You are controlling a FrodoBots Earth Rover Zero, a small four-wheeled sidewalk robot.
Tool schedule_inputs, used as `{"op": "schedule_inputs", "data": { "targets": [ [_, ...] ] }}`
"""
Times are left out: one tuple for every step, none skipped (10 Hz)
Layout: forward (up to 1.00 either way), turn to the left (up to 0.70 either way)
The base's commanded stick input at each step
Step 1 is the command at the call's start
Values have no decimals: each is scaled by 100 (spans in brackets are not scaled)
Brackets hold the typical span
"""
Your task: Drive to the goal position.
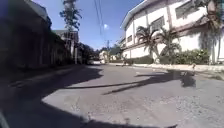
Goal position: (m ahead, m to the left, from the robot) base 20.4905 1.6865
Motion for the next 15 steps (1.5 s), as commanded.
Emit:
{"op": "schedule_inputs", "data": {
  "targets": [
    [0,0],
    [0,0],
    [0,0],
    [0,0],
    [1,0],
    [11,0],
    [28,0],
    [53,0],
    [68,0],
    [70,0],
    [70,0],
    [70,0],
    [70,5],
    [70,22],
    [70,35]
  ]
}}
